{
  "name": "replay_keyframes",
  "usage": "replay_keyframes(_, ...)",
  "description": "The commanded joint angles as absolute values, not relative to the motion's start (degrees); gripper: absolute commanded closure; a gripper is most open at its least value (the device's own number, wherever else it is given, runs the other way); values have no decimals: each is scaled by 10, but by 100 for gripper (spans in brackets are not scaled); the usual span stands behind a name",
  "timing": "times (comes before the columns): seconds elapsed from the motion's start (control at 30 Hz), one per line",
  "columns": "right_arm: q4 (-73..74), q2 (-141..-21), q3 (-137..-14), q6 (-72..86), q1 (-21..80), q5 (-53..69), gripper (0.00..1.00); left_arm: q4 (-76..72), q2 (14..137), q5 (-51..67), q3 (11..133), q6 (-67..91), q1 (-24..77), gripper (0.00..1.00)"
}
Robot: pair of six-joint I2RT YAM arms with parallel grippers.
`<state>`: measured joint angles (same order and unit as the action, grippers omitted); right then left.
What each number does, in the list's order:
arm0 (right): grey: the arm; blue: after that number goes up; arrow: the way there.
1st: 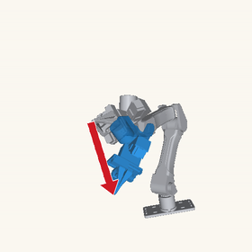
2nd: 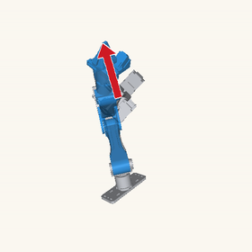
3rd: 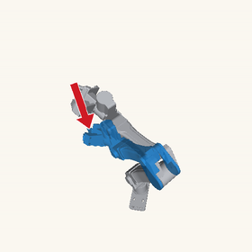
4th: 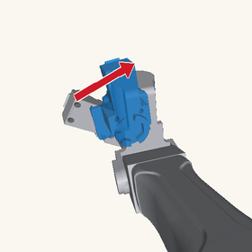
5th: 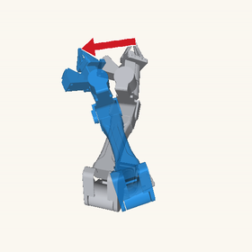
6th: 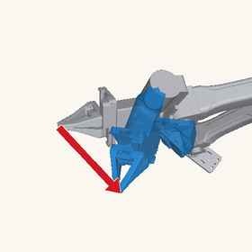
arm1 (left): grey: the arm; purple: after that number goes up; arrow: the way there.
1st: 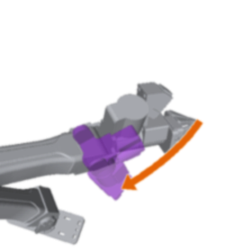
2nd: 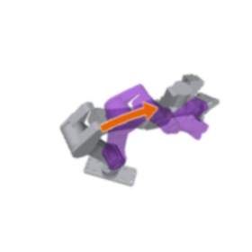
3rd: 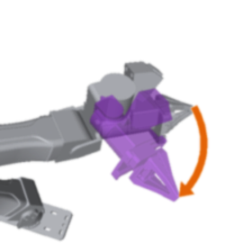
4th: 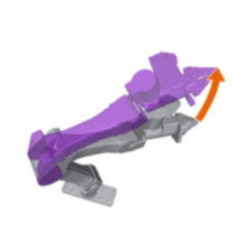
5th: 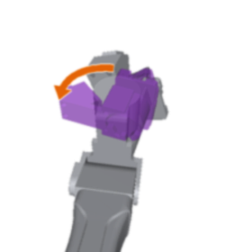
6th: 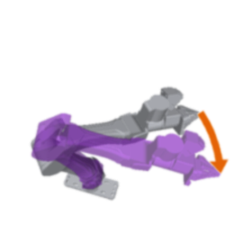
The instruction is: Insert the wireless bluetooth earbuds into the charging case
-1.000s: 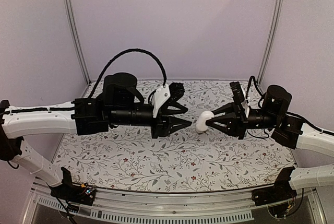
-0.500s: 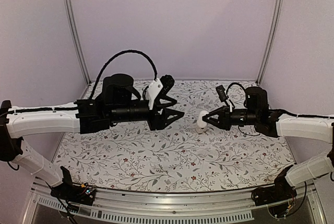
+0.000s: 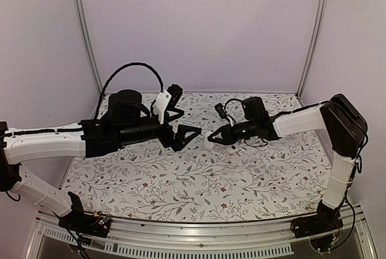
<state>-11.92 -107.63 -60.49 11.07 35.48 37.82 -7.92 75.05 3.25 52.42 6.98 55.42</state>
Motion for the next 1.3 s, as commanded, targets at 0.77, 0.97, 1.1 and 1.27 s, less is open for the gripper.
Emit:
replay_keyframes(0.77, 35, -1221, -745, 43, 396, 239, 69, -72, 724, 13, 513, 75, 535, 0)
replay_keyframes(0.97, 35, -1203, -739, 41, 396, 225, 58, -66, 726, 12, 519, 74, 535, 0)
replay_keyframes(1.1, 35, -1180, -742, 42, 396, 209, 50, -59, 728, 15, 524, 84, 534, 0)
replay_keyframes(1.27, 49, -1147, -753, 36, 391, 200, 38, -49, 730, 28, 528, 89, 529, 0)
